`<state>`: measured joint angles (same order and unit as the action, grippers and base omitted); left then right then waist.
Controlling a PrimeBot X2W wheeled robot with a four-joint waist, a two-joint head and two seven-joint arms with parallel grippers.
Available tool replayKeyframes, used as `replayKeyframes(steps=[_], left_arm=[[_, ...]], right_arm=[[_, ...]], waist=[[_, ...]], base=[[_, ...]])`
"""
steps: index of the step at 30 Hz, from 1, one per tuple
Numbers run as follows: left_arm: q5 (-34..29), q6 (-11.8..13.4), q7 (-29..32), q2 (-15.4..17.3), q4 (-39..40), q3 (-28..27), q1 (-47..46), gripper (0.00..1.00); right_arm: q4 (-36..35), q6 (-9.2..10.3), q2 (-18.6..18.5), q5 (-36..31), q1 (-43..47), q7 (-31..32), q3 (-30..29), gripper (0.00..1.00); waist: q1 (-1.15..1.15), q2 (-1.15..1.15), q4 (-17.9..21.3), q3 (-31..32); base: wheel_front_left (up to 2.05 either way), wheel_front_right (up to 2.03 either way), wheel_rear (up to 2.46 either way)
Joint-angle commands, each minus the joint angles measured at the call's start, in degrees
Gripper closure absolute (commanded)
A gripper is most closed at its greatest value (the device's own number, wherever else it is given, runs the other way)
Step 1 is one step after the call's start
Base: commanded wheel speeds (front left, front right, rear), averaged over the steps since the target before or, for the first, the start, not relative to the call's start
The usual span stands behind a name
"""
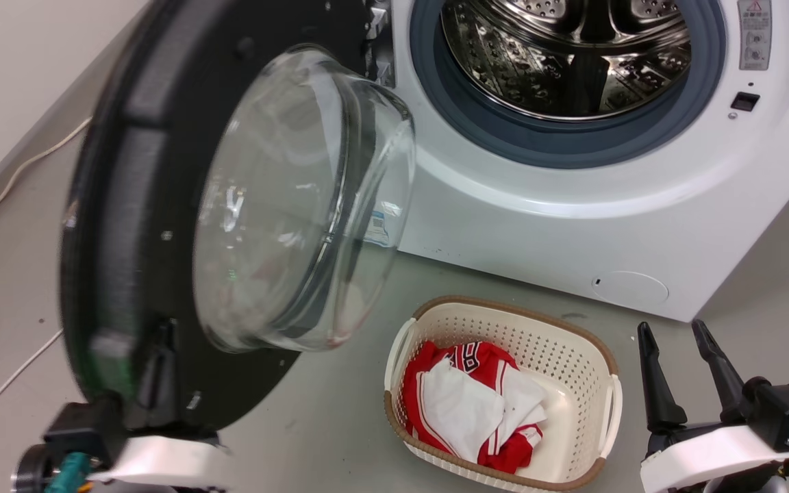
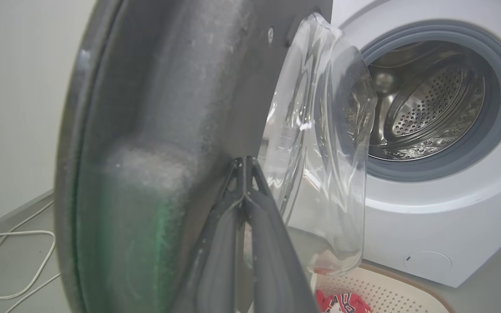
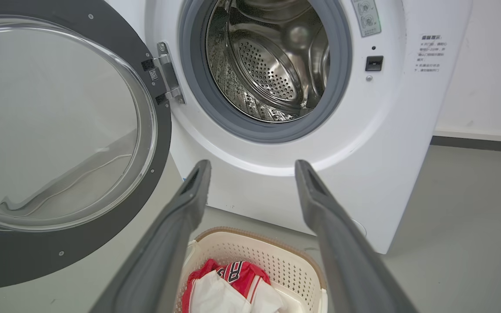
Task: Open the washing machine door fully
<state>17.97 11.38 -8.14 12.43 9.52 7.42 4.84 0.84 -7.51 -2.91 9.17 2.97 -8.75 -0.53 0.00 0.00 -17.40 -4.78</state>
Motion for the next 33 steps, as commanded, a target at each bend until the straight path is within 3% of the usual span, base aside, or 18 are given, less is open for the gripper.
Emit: replayKeyframes(steps=[1, 15, 25, 33], left_arm=[[0.79, 0.25, -0.68, 1.10, -0.61, -1.88, -1.42, 1.00], [8.18, -2.69, -4.33, 7.98, -13.93, -13.70, -10.35, 1.00], [9.17, -4.54, -5.89, 12.28, -23.45, -17.10, -16.20, 1.00], [8.78, -5.51, -6.68, 12.25, -27.53, -17.61, -18.09, 1.00]], right_arm=[[-0.18, 0.03, 0.07, -0.03, -0.83, 0.15, -0.15, 0.00], [-0.68, 0.04, 0.08, -0.91, -3.26, 0.74, -0.57, 0.00], [-0.90, 0.04, 0.08, -1.34, -4.11, 0.77, -0.77, 0.00], [-0.61, 0.03, 0.08, -1.31, -4.20, 0.73, -0.76, 0.00]], waist=[[0.00, 0.00, 0.67, -0.66], [0.00, 0.00, 2.47, -3.67], [0.00, 0.00, 2.94, -4.71], [0.00, 0.00, 2.90, -4.61]], base=[[0.00, 0.00, 0.00], [0.00, 0.00, 0.00], [0.00, 0.00, 0.00], [0.00, 0.00, 0.00]])
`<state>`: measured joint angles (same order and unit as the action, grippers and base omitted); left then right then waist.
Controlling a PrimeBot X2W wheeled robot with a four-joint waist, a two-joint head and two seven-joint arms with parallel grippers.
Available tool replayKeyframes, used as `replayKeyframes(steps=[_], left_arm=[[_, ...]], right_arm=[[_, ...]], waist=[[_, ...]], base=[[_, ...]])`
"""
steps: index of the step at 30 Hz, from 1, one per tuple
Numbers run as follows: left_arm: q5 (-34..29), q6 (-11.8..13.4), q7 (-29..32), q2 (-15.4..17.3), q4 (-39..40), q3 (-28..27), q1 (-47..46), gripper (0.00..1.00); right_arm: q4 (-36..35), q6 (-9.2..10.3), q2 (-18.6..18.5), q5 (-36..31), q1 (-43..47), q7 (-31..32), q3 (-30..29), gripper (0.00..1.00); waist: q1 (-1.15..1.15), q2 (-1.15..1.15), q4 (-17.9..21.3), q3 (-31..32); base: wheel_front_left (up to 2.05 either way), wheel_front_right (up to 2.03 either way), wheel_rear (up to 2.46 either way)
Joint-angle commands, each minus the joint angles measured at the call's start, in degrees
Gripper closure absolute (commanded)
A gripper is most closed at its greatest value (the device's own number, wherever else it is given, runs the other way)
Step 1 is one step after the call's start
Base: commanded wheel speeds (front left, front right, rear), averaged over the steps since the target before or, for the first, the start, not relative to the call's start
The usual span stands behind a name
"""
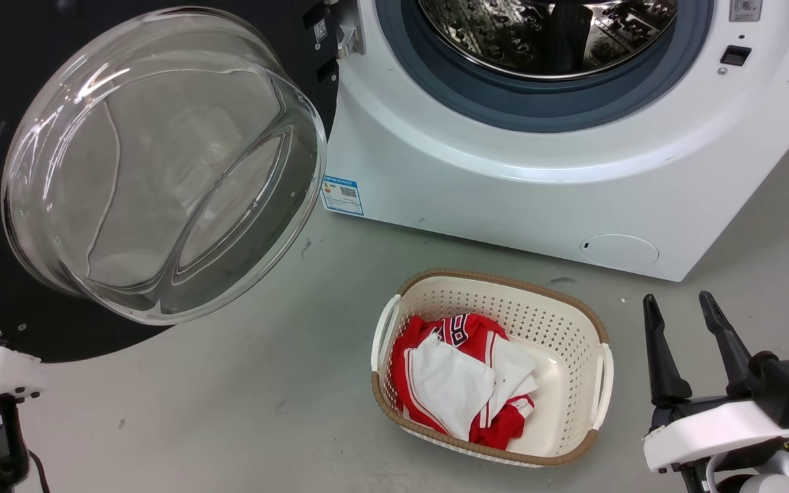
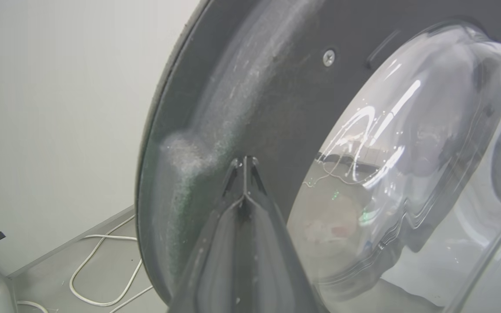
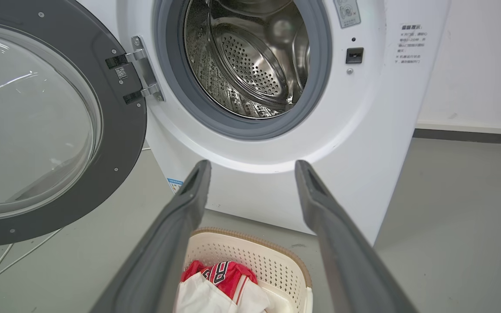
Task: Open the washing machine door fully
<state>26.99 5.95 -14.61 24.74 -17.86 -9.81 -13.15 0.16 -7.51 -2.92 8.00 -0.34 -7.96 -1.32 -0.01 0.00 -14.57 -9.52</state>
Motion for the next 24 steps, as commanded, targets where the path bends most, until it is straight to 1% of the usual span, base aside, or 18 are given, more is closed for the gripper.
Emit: replayKeyframes(steps=[1, 5, 8, 12, 15, 19, 22, 24], left_arm=[[-0.63, 0.07, -0.31, -0.35, 0.09, -0.46, 0.34, 1.00], [-2.92, 1.13, -0.63, -1.88, 3.25, -0.68, 3.37, 1.00], [-5.28, 2.08, -0.67, -3.52, 7.68, -1.12, 6.60, 1.00], [-7.44, 2.31, -0.62, -6.94, 13.24, -1.87, 11.31, 1.00], [-9.07, 1.68, -0.58, -10.10, 16.05, -1.52, 14.38, 1.00], [-12.09, 0.60, -0.59, -14.34, 18.17, 0.80, 16.62, 1.00], [-13.89, -1.13, -0.59, -16.63, 18.85, 2.37, 17.21, 1.00], [-15.44, -2.44, -0.59, -17.59, 18.90, 3.48, 17.11, 1.00]], right_arm=[[0.20, 0.04, 0.09, -0.18, -0.81, -0.08, 0.08, 0.00], [0.76, 0.03, 0.09, -0.39, -0.43, -0.47, 0.05, 0.00], [1.06, 0.04, 0.09, -0.45, -0.09, -0.68, 0.15, 0.00], [1.19, 0.04, 0.08, -1.30, 0.01, -0.96, 0.05, 0.00], [1.45, 0.04, 0.09, -1.24, 0.17, -0.98, 0.16, 0.00], [1.72, 0.04, 0.08, -1.23, 0.44, -0.88, 0.44, 0.00], [1.80, 0.04, 0.09, -1.33, 0.70, -0.76, 0.79, 0.00], [1.71, 0.04, 0.09, -1.52, 0.82, -0.71, 1.02, 0.00]], waist=[[0.01, 0.00, 0.14, 0.28], [0.01, 0.00, 0.60, 1.37], [0.01, 0.00, 1.08, 2.26], [0.01, 0.00, 1.85, 3.39], [0.01, 0.00, 2.50, 4.21], [0.01, 0.00, 3.37, 5.21], [0.01, 0.00, 4.32, 5.78], [0.01, 0.00, 5.12, 6.08]], base=[[0.00, 0.00, 0.00], [0.00, 0.00, 0.00], [0.00, 0.00, 0.00], [0.00, 0.00, 0.00], [0.00, 0.00, 0.00], [0.00, 0.00, 0.00], [0.00, 0.00, 0.00], [0.00, 0.00, 0.00]])
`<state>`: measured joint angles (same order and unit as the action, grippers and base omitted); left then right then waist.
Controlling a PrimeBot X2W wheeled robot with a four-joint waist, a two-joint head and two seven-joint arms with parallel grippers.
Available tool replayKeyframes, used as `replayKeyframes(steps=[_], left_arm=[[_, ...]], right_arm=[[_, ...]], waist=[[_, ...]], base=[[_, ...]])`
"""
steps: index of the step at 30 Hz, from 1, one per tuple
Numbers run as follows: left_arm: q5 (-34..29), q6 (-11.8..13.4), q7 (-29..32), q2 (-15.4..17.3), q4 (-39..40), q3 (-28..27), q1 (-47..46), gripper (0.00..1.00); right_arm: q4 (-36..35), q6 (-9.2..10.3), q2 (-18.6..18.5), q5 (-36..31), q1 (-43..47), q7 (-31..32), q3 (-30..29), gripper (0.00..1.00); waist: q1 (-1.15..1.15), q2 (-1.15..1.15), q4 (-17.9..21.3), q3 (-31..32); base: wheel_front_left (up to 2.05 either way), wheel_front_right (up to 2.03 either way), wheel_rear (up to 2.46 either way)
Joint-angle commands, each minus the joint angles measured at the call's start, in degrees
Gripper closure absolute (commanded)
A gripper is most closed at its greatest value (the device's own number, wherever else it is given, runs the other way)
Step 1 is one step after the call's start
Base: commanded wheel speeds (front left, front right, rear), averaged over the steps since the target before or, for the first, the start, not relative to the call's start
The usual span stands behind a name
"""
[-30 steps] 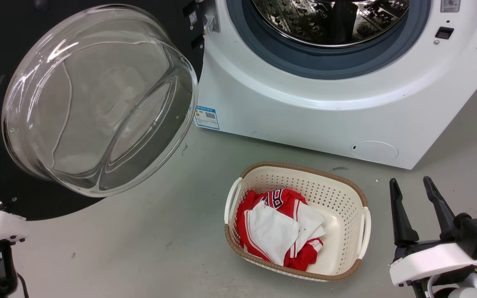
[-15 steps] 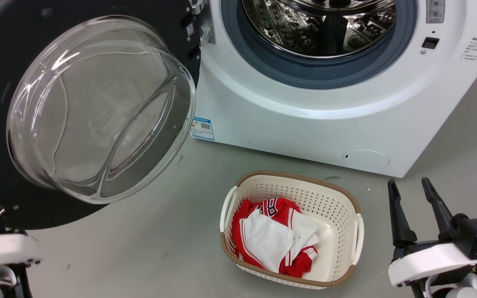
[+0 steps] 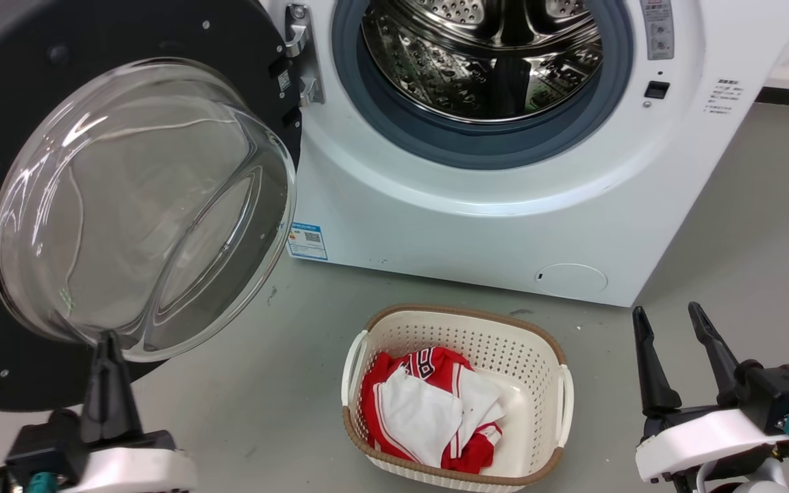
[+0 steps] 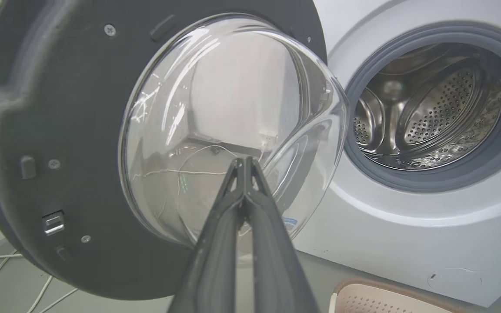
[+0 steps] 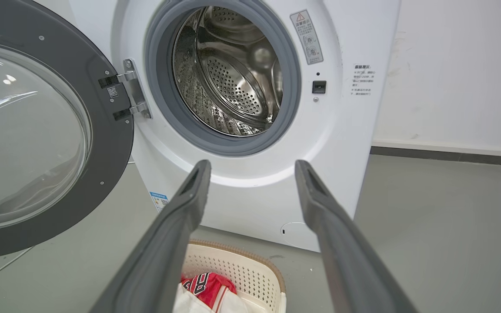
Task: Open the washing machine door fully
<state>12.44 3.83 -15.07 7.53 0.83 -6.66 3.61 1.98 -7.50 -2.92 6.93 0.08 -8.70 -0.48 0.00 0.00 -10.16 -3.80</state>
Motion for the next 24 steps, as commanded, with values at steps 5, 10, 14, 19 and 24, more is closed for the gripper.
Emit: replayKeyframes(steps=[5, 10, 14, 19, 24], left_arm=[[-3.59, -2.12, -0.13, -2.27, -0.23, 2.81, -0.80, 0.00], [-5.79, -3.62, -0.13, -2.98, -0.97, 5.25, -2.57, 0.00], [-7.50, -4.33, -0.14, -3.25, -1.63, 6.93, -5.07, 0.00], [-9.15, -4.55, -0.14, -3.04, -2.37, 8.06, -7.38, 0.00], [-10.18, -4.05, -0.14, -2.84, -2.43, 8.50, -8.21, 0.00]], right_arm=[[-0.63, 0.03, 0.08, -1.31, 0.56, 0.24, 0.13, 0.00], [-1.48, 0.03, 0.08, -2.25, 0.64, 0.55, 0.17, 0.00], [-2.97, 0.03, 0.08, -3.71, 0.44, 0.92, -0.68, 0.00], [-4.84, 0.03, 0.09, -4.85, 0.52, 1.57, -1.93, 0.00], [-6.19, 0.03, 0.09, -5.25, 1.00, 2.31, -2.50, 0.00]], waist=[[0.00, 0.00, 2.88, 0.87], [0.00, 0.00, 5.11, 1.20], [0.00, 0.00, 7.09, 1.22], [0.00, 0.00, 8.55, 1.22], [0.00, 0.00, 9.42, 1.45]], base=[[0.00, 0.00, 0.00], [0.00, 0.00, 0.00], [0.00, 0.00, 0.00], [0.00, 0.00, 0.00], [0.00, 0.00, 0.00]])
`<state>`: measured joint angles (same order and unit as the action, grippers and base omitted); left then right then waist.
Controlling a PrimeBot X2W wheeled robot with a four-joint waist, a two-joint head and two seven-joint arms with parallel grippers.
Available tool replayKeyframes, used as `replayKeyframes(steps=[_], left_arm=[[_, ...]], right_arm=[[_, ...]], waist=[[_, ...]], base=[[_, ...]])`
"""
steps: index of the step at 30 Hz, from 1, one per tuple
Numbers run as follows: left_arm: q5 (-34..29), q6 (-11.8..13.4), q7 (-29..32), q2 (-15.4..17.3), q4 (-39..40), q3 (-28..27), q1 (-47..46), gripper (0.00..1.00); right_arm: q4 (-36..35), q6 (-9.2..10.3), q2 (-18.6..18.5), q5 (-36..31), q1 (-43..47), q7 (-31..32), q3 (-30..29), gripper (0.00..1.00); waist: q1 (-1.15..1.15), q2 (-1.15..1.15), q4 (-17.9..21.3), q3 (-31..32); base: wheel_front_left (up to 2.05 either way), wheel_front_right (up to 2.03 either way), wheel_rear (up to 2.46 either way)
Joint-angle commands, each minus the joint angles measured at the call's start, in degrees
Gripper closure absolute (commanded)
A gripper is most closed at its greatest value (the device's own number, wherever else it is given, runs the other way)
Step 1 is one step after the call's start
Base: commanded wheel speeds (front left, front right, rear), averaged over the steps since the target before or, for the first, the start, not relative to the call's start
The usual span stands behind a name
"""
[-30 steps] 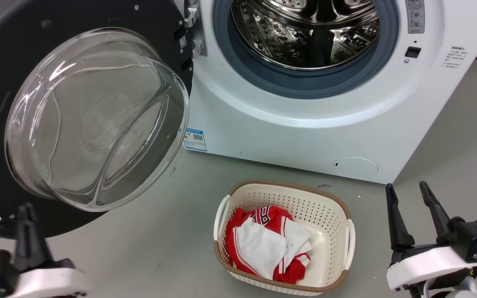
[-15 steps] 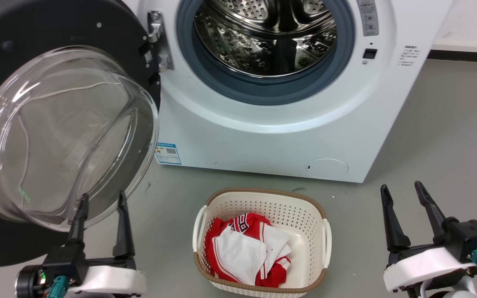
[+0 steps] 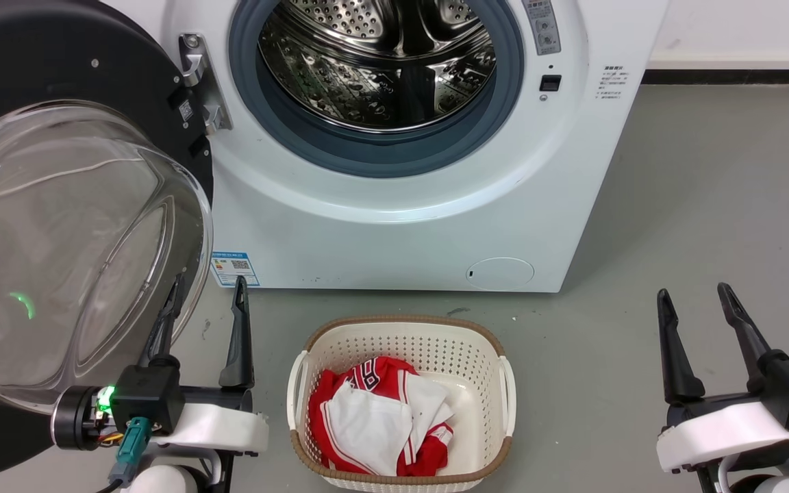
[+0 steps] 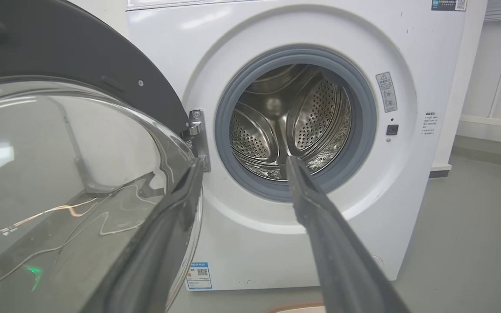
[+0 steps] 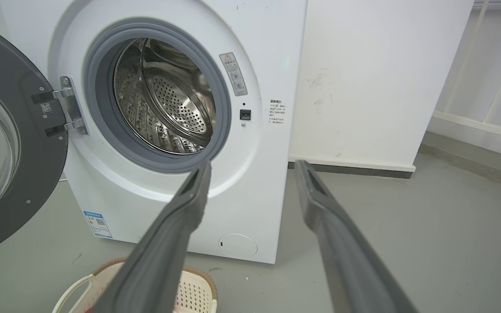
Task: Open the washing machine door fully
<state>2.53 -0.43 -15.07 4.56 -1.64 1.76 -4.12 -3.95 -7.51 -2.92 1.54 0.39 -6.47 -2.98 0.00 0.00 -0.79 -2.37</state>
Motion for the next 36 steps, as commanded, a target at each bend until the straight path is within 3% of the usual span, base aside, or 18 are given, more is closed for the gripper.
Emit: replayKeyframes(steps=[1, 29, 30, 36], left_arm=[[-0.03, 0.31, -0.14, 0.07, 0.16, 0.00, -0.42, 0.00], [1.23, 0.27, -0.14, 0.31, -1.33, -1.52, -0.03, 0.00], [1.31, 0.25, 0.00, 0.20, -1.42, -1.56, 0.35, 1.00], [5.90, -0.17, 1.84, -0.01, -3.66, -2.72, -0.35, 1.00]], right_arm=[[-0.33, 0.04, 0.09, 0.16, 0.74, 0.18, 0.03, 0.00], [1.41, 0.04, 0.09, 1.93, -0.37, -0.45, 0.83, 0.00], [1.38, 0.00, 0.00, 1.94, 0.26, -0.30, 0.76, 1.00], [2.56, 0.00, -0.08, 7.13, 0.74, -0.07, 1.07, 1.00]], waist=[[0.00, 0.00, 0.18, 0.03], [0.00, 0.00, 0.39, -0.76], [0.00, 0.00, 0.40, -0.78], [0.00, 0.00, 0.42, -0.69]], base=[[0.00, 0.00, 0.00], [0.00, 0.00, 0.00], [0.00, 0.00, 0.00], [0.00, 0.00, 0.00]])
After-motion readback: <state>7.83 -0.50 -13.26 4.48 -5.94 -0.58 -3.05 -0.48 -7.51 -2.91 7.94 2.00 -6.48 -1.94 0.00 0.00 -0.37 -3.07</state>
